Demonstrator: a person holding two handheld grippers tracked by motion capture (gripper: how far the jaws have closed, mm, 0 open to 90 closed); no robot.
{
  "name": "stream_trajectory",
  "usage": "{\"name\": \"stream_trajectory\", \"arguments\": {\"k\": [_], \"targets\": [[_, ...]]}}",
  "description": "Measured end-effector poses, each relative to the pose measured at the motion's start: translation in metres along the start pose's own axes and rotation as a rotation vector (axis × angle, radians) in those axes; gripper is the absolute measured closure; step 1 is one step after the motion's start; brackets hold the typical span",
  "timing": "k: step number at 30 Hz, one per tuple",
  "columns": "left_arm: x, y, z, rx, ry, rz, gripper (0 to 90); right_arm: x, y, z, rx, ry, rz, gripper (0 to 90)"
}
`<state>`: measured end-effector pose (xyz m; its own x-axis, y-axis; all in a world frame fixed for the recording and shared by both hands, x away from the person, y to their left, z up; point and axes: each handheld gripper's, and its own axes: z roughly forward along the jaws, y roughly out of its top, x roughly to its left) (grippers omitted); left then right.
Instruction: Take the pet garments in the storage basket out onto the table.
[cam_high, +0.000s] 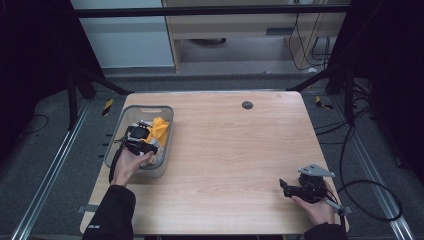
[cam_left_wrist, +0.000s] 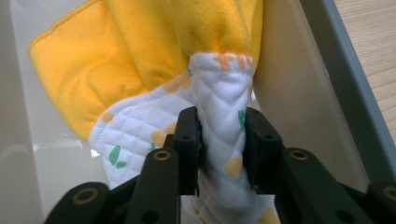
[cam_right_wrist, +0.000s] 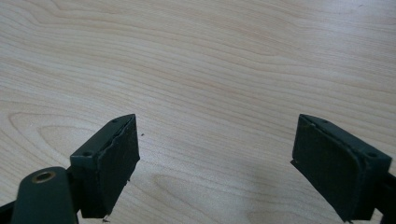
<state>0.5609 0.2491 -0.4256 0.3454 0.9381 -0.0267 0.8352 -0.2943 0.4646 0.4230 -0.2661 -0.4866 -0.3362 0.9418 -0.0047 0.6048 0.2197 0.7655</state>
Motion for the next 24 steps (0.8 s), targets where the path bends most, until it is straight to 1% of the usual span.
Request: {"name": "stream_trajectory", "arguments": {"k": [3,7,10,14,15,19,21,22,24], "targets": [[0.001,0.0,-0.001,0.0,-0.002,-0.005,74.9,0.001,0.0,0.0,0.003,0.006,0.008,14.8],[0.002,0.0,-0.005,0.003,0.003,-0.002,77.3,0.001,0.0,0.0,0.0,0.004,0.003,14.8],[0.004,0.0,-0.008,-0.004,0.001,-0.002,78.0,0.001,0.0,0.0,-0.002,0.005,0.002,14.8],[0.008,-0.001,-0.017,-0.027,-0.011,-0.007,78.8,0.001,0.0,0.0,-0.002,0.004,-0.001,14.9],[0.01,-0.001,-0.022,-0.038,-0.013,-0.013,79.1,0.001,0.0,0.0,-0.002,0.003,-0.001,14.9],[0.013,-0.002,-0.033,-0.063,-0.021,-0.016,79.6,0.001,0.0,0.0,-0.002,0.003,0.0,14.9],[0.014,-0.002,-0.038,-0.075,-0.022,-0.013,79.8,0.001,0.0,0.0,-0.001,0.002,0.002,15.0],[0.014,-0.002,-0.038,-0.075,-0.022,-0.013,79.9,0.001,0.0,0.0,-0.001,0.002,0.002,15.0],[0.014,-0.002,-0.046,-0.09,-0.024,-0.011,80.1,0.001,0.0,0.0,-0.004,0.003,0.0,15.0]]}}
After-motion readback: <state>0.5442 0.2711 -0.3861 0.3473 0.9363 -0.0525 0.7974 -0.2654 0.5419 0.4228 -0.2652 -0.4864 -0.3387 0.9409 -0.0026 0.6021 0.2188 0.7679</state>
